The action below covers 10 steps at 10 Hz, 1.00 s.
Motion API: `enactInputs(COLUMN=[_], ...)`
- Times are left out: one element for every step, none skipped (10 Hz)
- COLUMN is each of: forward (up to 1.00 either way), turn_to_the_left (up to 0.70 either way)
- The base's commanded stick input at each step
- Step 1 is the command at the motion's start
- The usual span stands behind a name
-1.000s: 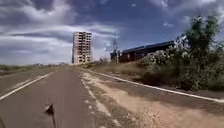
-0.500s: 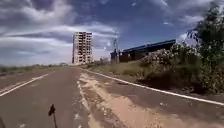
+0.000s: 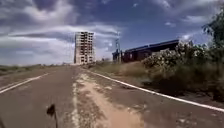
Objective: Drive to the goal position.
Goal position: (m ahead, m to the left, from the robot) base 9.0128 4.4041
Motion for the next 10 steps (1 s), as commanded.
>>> enactInputs(forward=[1.0,1.0,1.0,1.0,1.0,1.0,1.0,1.0,1.0,1.0], turn_to_the_left=[0.4,0.39,0.33,0.0,0.0,0.0,0.0,0.0,0.0,0.0])
